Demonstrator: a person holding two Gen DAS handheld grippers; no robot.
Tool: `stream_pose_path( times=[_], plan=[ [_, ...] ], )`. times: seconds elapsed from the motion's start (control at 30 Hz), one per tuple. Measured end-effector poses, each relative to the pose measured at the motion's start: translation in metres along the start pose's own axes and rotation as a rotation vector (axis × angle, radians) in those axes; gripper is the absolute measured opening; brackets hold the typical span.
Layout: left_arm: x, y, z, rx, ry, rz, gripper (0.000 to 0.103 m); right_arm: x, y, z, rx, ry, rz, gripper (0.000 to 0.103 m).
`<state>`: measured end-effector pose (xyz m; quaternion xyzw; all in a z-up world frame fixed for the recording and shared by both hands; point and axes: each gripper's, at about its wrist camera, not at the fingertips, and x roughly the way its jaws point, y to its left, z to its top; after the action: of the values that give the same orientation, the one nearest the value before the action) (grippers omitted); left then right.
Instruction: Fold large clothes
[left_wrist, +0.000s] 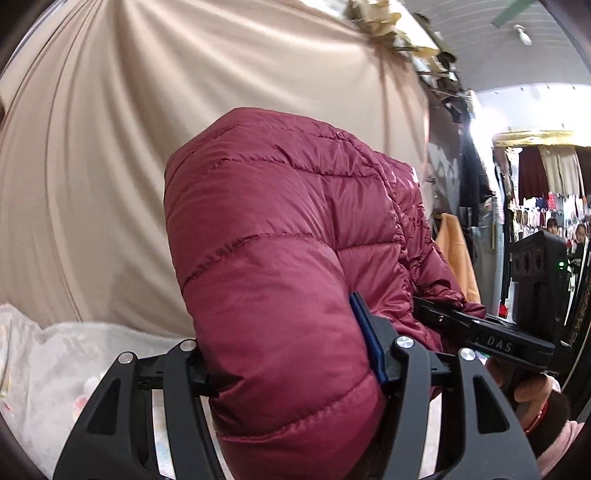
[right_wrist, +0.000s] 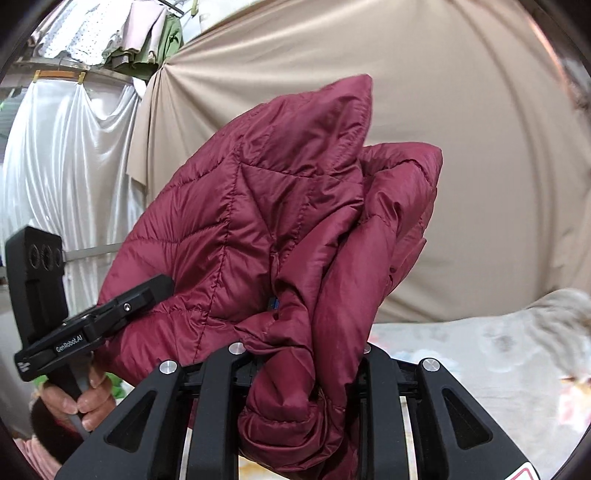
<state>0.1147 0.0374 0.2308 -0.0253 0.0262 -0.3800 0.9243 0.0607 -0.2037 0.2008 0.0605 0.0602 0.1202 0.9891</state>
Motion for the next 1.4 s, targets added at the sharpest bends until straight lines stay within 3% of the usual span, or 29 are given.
stream_pose_path(
  times=[0.1, 0.27, 0.47, 0.57, 0.7, 0.8, 0.9, 0.93, 1.0, 1.03, 1.07, 1.13, 1.2, 1.3, 1.4],
  plan=[
    [0.024, 0.040, -0.025, -0.069, 0.072, 0.022, 0.057, 0.043, -0.009, -0.019, 0.040, 0.070, 0.039, 0.022],
    [0.074, 0.092, -0.077, -0.174, 0.210, 0.072, 0.057, 0.121, -0.038, -0.080, 0.138, 0.223, 0.032, 0.022],
    [0.112, 0.128, -0.139, -0.255, 0.332, 0.105, 0.056, 0.169, -0.058, -0.135, 0.186, 0.335, -0.012, 0.022],
    [0.114, 0.131, -0.142, -0.252, 0.326, 0.104, 0.055, 0.174, -0.055, -0.136, 0.178, 0.330, -0.011, 0.022],
    [0.096, 0.130, -0.124, -0.222, 0.228, 0.093, 0.055, 0.168, -0.034, -0.107, 0.121, 0.246, 0.011, 0.022],
    [0.091, 0.136, -0.117, -0.207, 0.192, 0.093, 0.058, 0.171, -0.033, -0.099, 0.120, 0.243, 0.034, 0.023],
    [0.111, 0.147, -0.144, -0.222, 0.305, 0.137, 0.066, 0.204, -0.048, -0.135, 0.169, 0.394, 0.037, 0.031],
    [0.125, 0.153, -0.165, -0.222, 0.385, 0.158, 0.070, 0.221, -0.062, -0.161, 0.220, 0.497, 0.021, 0.032],
    [0.144, 0.169, -0.210, -0.264, 0.543, 0.202, 0.074, 0.230, -0.086, -0.195, 0.316, 0.602, -0.022, 0.038],
    [0.138, 0.175, -0.217, -0.313, 0.527, 0.202, 0.075, 0.222, -0.095, -0.203, 0.378, 0.574, 0.007, 0.045],
    [0.122, 0.180, -0.218, -0.369, 0.487, 0.185, 0.075, 0.204, -0.102, -0.206, 0.414, 0.547, 0.024, 0.045],
    [0.098, 0.179, -0.204, -0.362, 0.444, 0.183, 0.074, 0.176, -0.104, -0.197, 0.388, 0.504, -0.013, 0.047],
    [0.072, 0.170, -0.188, -0.320, 0.398, 0.175, 0.080, 0.155, -0.101, -0.186, 0.358, 0.463, -0.042, 0.050],
    [0.053, 0.148, -0.181, -0.233, 0.429, 0.160, 0.085, 0.141, -0.091, -0.167, 0.331, 0.425, -0.027, 0.050],
    [0.055, 0.126, -0.198, -0.157, 0.512, 0.172, 0.085, 0.157, -0.074, -0.161, 0.300, 0.442, -0.007, 0.050]
  ],
)
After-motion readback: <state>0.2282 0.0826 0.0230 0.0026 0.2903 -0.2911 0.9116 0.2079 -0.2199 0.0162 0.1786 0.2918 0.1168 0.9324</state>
